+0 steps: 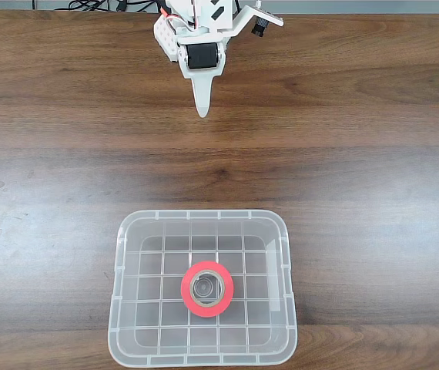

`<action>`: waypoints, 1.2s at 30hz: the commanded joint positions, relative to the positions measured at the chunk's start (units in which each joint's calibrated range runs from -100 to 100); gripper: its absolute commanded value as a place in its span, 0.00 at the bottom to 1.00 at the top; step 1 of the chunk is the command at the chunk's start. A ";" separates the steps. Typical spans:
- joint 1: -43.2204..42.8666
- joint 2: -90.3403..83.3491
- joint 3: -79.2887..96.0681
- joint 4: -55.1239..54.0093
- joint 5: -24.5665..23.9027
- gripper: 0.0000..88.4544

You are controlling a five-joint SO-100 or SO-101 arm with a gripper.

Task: Grab the tape and place it in the box.

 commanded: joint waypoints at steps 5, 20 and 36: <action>0.63 -9.08 5.03 3.52 -2.23 0.02; 0.56 -8.92 5.82 3.43 -1.86 0.02; 0.56 -8.92 5.82 3.43 -1.86 0.02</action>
